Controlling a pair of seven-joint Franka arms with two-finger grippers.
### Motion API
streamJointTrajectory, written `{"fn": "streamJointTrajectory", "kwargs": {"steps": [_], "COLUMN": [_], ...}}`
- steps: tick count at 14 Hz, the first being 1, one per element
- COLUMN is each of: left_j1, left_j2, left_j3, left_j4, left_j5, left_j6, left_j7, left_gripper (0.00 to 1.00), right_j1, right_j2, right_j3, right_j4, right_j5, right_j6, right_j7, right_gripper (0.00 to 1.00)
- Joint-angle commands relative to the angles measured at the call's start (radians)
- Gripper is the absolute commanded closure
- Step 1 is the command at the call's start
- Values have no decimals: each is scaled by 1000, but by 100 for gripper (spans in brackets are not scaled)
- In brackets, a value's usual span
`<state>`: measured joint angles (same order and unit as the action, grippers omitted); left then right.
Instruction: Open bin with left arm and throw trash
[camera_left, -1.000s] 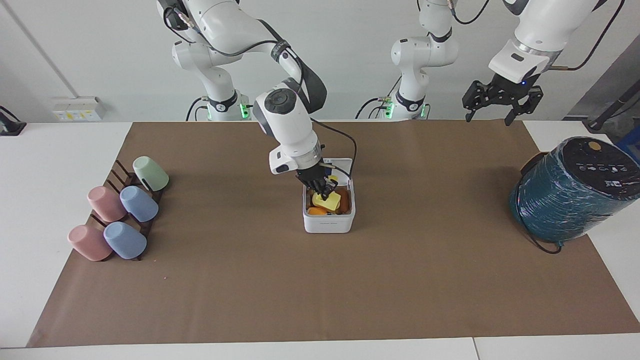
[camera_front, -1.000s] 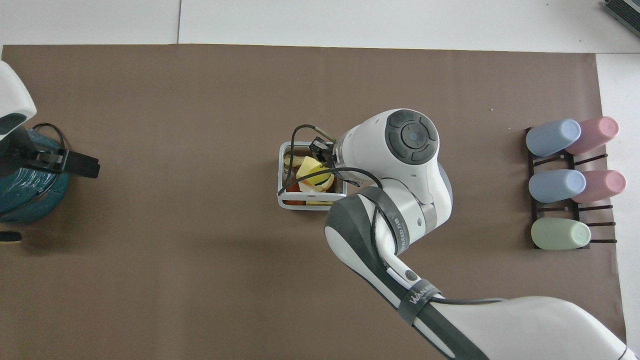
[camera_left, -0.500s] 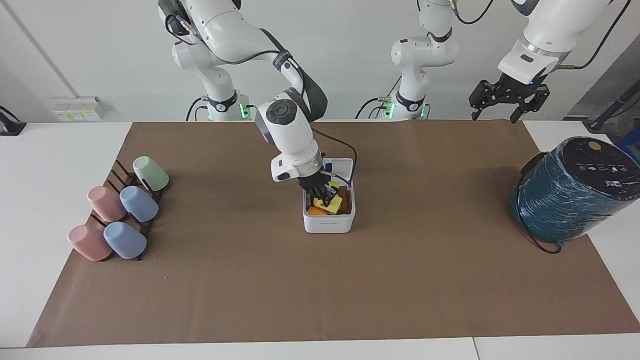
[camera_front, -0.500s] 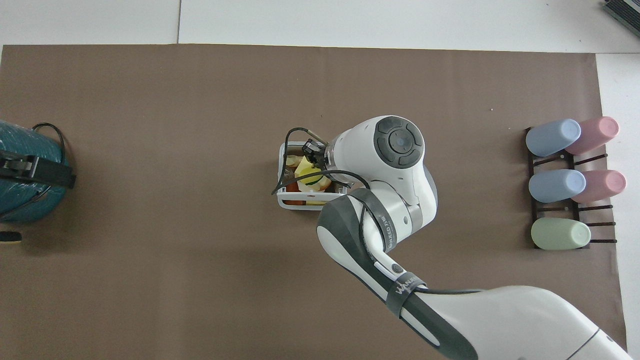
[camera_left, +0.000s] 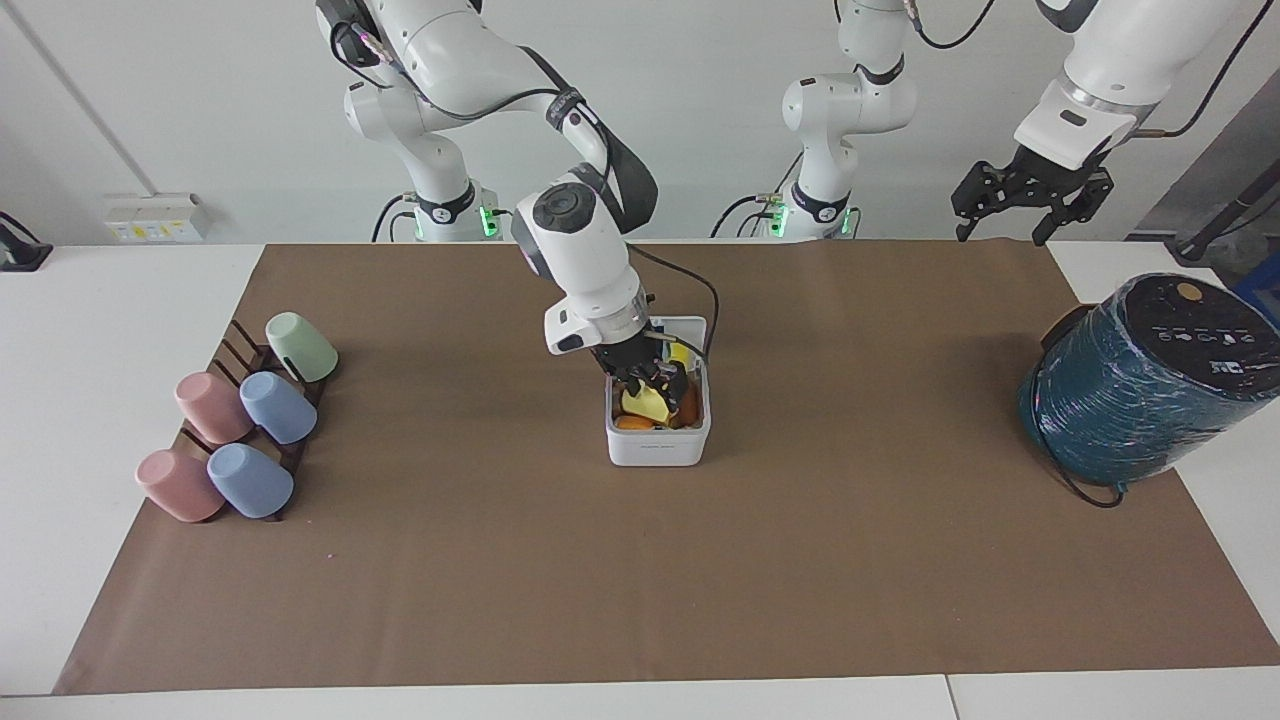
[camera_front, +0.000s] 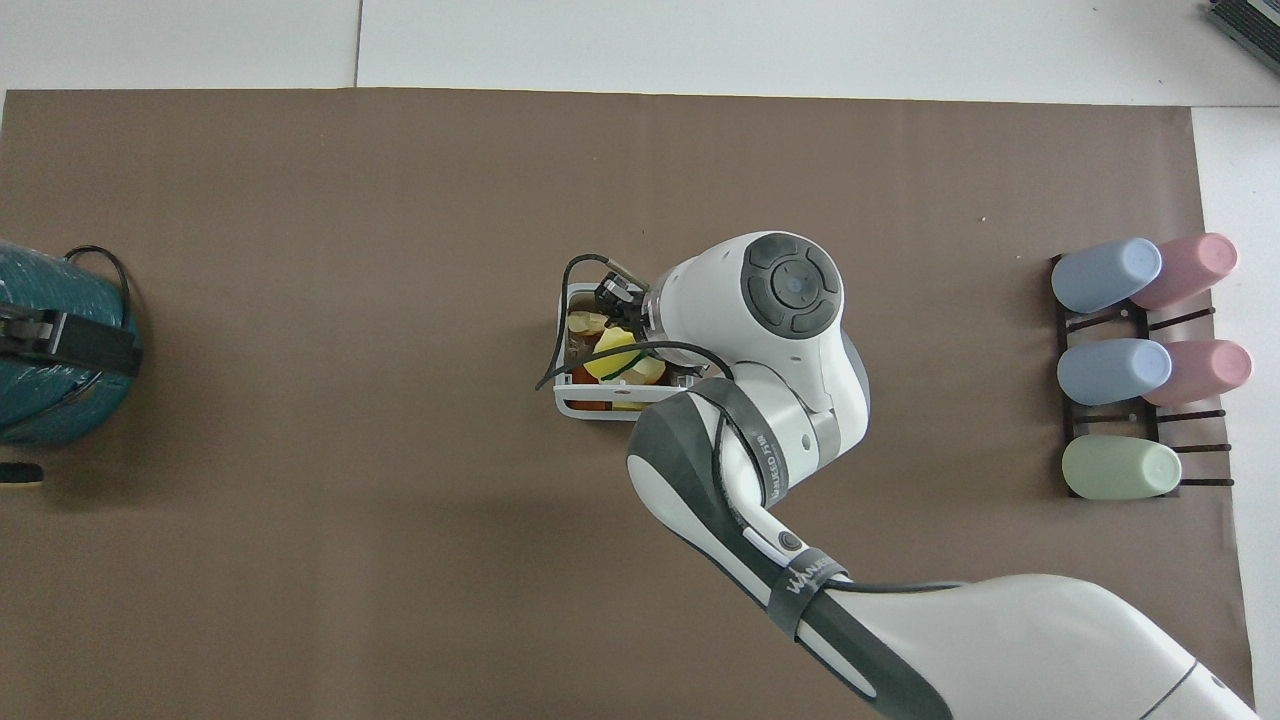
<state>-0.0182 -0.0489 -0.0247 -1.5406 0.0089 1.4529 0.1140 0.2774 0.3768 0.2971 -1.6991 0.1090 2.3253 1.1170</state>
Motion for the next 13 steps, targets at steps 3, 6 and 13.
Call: {"fn": "streamJointTrajectory", "kwargs": {"steps": [3,6,13], "left_j1": [-16,-17,-14], "left_j2": [-17,-19,-22], "left_j3": [17,17,17], "left_j4": [-21,-22,-24], "left_j5": [19,19,19], "left_j6": [0,1,-5], "left_j7": [9,7,1], "left_gripper": [0,0,0], "right_j1": [-26,-62,-340], "right_j2": [-50,-94,-197], "right_j3": [4,-6,-4], "right_j4": [-4,7,16], "right_j5": [3,-27,-203], "right_j6": [-43,-81,-170], "right_j7": [-2,-49,-539], "right_gripper": [0,0,0]}}
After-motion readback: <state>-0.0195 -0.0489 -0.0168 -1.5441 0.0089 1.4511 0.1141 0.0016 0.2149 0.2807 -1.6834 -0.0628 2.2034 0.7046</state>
